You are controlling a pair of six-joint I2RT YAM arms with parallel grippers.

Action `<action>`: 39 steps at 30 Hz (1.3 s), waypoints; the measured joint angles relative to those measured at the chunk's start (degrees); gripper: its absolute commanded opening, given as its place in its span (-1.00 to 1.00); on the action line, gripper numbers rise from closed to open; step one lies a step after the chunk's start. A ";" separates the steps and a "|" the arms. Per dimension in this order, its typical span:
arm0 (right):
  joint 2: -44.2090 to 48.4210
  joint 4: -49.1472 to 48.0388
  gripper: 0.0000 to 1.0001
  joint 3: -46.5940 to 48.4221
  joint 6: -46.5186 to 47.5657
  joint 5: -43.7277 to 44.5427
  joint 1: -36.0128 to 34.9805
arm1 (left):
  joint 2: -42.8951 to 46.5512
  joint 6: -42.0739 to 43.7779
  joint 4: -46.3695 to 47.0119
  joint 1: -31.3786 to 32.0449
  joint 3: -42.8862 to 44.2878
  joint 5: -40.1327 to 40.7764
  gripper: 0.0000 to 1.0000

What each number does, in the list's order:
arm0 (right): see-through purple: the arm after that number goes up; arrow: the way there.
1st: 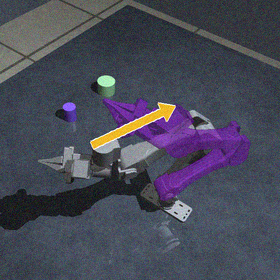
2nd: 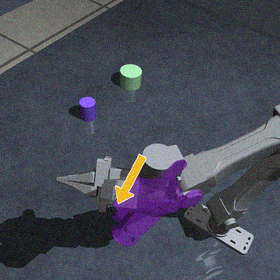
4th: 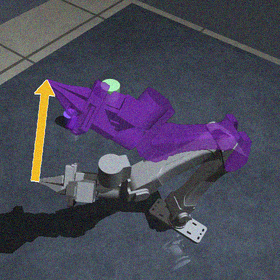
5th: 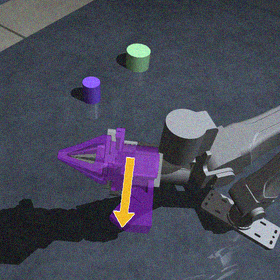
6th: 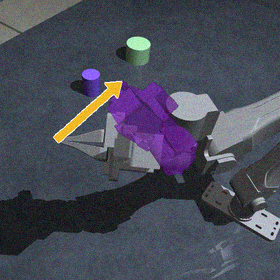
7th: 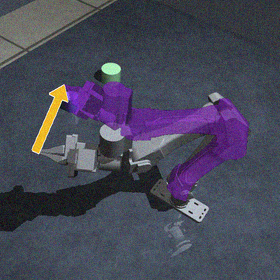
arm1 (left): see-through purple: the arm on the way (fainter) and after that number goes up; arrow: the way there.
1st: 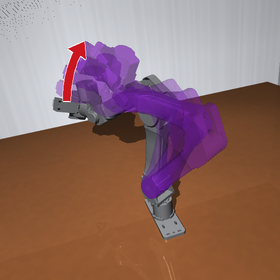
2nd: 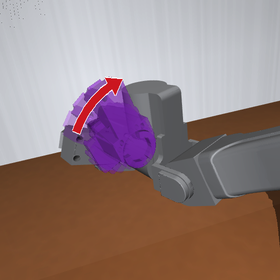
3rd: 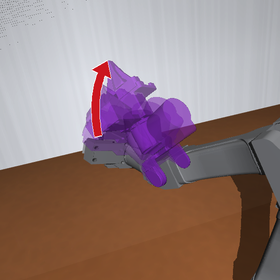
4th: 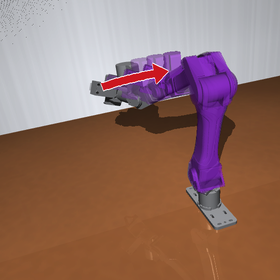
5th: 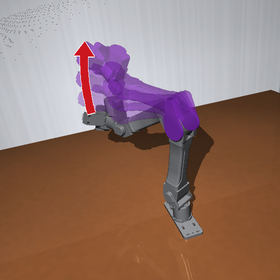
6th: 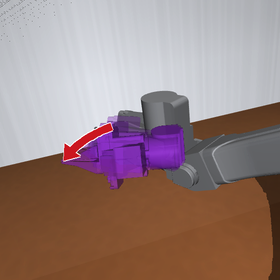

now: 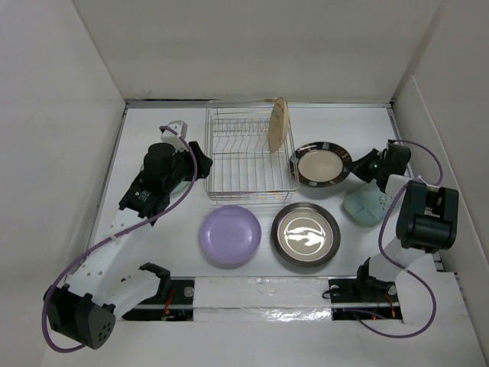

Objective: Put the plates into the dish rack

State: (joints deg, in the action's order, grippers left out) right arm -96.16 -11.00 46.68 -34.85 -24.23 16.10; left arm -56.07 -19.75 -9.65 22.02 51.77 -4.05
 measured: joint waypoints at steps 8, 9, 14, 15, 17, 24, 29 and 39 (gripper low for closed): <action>14.08 5.42 -1.00 -3.56 0.33 9.40 0.98 | 0.00 0.00 -0.04 0.00 0.00 0.02 -0.15; 15.98 6.64 -1.00 -3.58 0.81 10.95 1.01 | 0.00 0.00 -0.04 0.00 0.00 0.02 -0.15; 26.12 13.38 -1.00 -2.99 4.13 18.71 -0.52 | 0.00 0.00 -0.04 0.00 0.00 0.04 -0.15; 27.93 14.64 -1.00 -2.45 4.76 20.04 -1.55 | 0.00 0.00 -0.04 0.00 0.00 0.04 -0.15; 31.01 17.22 -1.00 -0.92 6.01 22.34 -4.02 | 0.00 0.00 -0.07 0.00 0.00 0.04 -0.14; 33.31 26.14 -1.00 14.51 9.51 27.89 -14.99 | 0.00 0.02 -0.07 0.00 -0.02 0.85 0.08; 27.61 28.74 -1.00 31.28 13.40 34.64 -27.50 | -1.09 -0.04 -0.26 0.00 -0.02 3.37 0.10; 7.39 32.92 -1.00 58.69 23.15 44.37 -43.69 | -10.43 0.00 -2.14 0.00 -0.04 7.30 -0.12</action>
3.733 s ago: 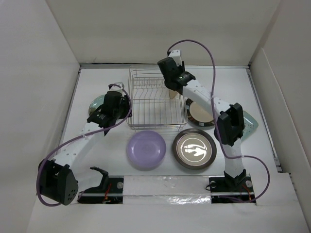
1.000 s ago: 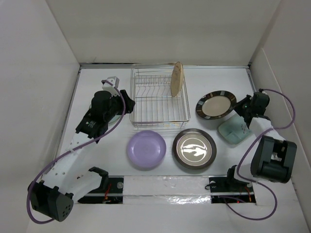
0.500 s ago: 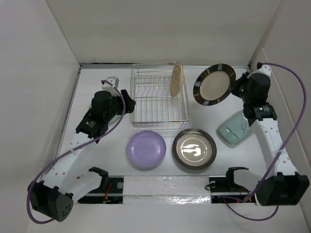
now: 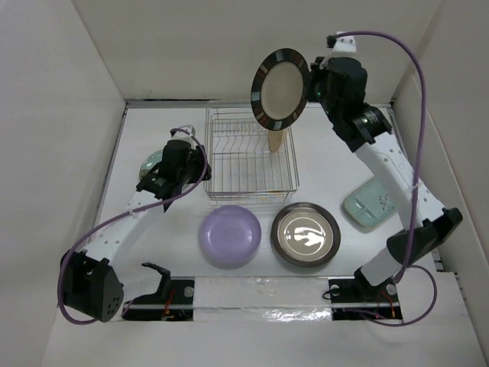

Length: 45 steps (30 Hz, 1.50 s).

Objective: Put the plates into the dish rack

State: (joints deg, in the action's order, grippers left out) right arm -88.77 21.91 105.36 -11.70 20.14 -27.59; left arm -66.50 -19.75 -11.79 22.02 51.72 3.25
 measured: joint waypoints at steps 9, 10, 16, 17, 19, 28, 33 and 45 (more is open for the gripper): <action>-14.19 8.59 -1.00 11.58 8.59 11.65 -6.05 | -7.76 -0.07 0.00 0.00 0.00 -0.87 -0.27; -14.97 9.16 -1.00 11.78 9.05 12.48 -6.29 | -8.68 -0.13 -0.02 0.00 -0.02 -1.20 -0.28; -18.60 10.91 -1.00 14.25 13.97 16.74 -7.15 | -10.14 -0.50 0.07 1.51 -0.07 -1.81 -0.28; -18.99 10.88 -1.00 14.60 14.62 17.53 -7.23 | -10.14 -0.63 0.11 1.60 -0.11 -2.38 -0.29; -19.98 10.84 -1.00 15.47 16.00 19.08 -7.48 | -10.16 -0.81 0.39 1.57 -0.28 -3.15 -0.29; -26.18 10.75 -1.00 18.84 17.92 22.23 -9.05 | -10.16 -1.14 1.31 1.60 -0.66 -7.52 -0.15; -30.08 10.80 -1.00 20.33 17.84 22.77 -9.79 | -9.79 -1.20 1.73 1.62 -0.66 -9.25 0.00; -33.68 9.88 -1.00 20.90 14.53 24.79 -10.78 | -7.69 -1.97 2.89 1.62 -1.62 -13.94 0.02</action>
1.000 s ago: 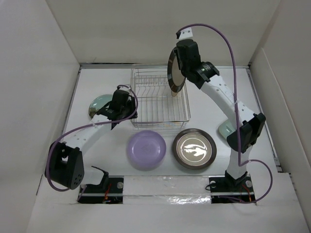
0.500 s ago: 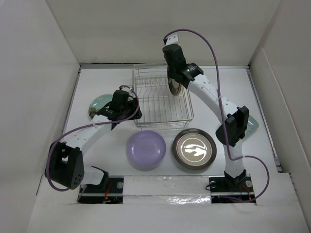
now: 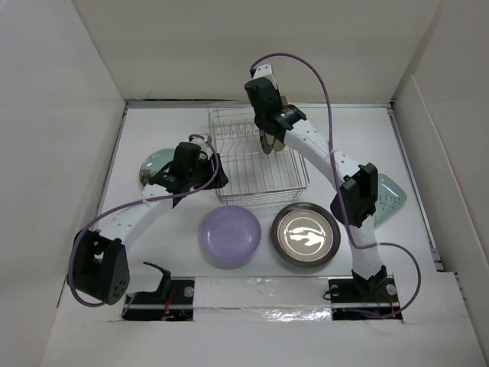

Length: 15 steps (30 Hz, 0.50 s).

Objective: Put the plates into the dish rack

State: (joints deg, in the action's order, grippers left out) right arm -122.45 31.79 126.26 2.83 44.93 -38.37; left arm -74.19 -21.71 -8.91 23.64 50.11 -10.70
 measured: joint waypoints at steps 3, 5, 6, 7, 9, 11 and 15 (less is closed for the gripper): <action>0.07 -1.64 -1.00 -3.87 -2.54 -0.02 0.00 | 0.96 -0.02 0.02 0.02 0.00 0.50 0.11; 0.15 -3.96 -1.00 -5.79 -4.04 0.52 -0.09 | 2.05 0.00 0.00 0.04 0.00 1.62 0.25; 0.20 -4.44 -1.00 -6.19 -4.33 0.46 -0.04 | 2.62 0.07 -0.02 0.04 0.00 2.19 0.27; 0.20 -4.83 -0.90 -6.40 -4.68 0.66 -0.04 | 3.26 0.04 -0.07 0.04 0.02 3.02 0.31; 0.20 -5.18 -0.49 -6.67 -5.09 0.74 -0.04 | 4.57 0.11 -0.13 -0.28 0.02 4.28 0.44; 0.20 -5.53 -0.11 -6.64 -6.34 0.48 -0.17 | 5.97 0.09 -0.24 -0.81 0.02 5.33 0.50; 0.20 -5.22 0.61 -5.75 -8.17 -0.76 -0.39 | 9.20 0.11 -0.35 -1.29 0.04 8.96 0.53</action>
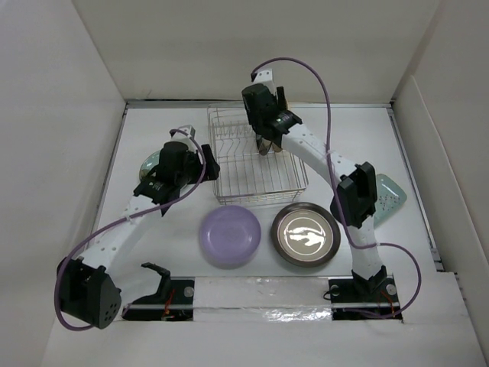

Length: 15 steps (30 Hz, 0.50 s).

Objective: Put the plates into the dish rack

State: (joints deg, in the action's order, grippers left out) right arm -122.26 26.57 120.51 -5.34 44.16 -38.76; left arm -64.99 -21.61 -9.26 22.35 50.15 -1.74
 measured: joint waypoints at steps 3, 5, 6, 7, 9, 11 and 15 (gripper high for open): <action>1.42 0.09 0.83 0.63 -1.16 -1.81 0.04 | 2.29 0.02 0.00 0.00 0.02 2.29 0.52; 4.13 0.50 0.84 0.22 -2.21 -3.54 0.28 | 3.69 0.04 0.07 0.00 0.02 3.30 0.51; 6.56 -0.20 0.83 -1.31 -2.93 -4.63 0.46 | 4.22 0.04 0.04 0.00 0.02 3.61 0.49; 9.88 -1.03 0.69 -3.98 -3.76 -5.55 0.76 | 4.68 0.07 0.07 0.00 0.02 3.80 0.48; 19.30 -2.93 0.18 -12.28 -5.60 -7.13 1.90 | 5.57 0.13 0.02 0.00 0.02 3.89 0.41; 31.65 -8.04 -1.00 -24.79 -8.26 -8.35 4.20 | 6.58 0.17 0.04 0.00 0.02 3.76 0.38; 59.69 -16.41 -1.00 -53.57 -18.40 -10.95 19.10 | 9.79 0.33 0.20 0.00 0.02 2.56 0.31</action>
State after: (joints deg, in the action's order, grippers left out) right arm -62.57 10.15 66.94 -23.75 33.21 -19.66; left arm -55.20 -21.28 -9.06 22.35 50.17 0.82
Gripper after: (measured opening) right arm 0.010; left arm 0.664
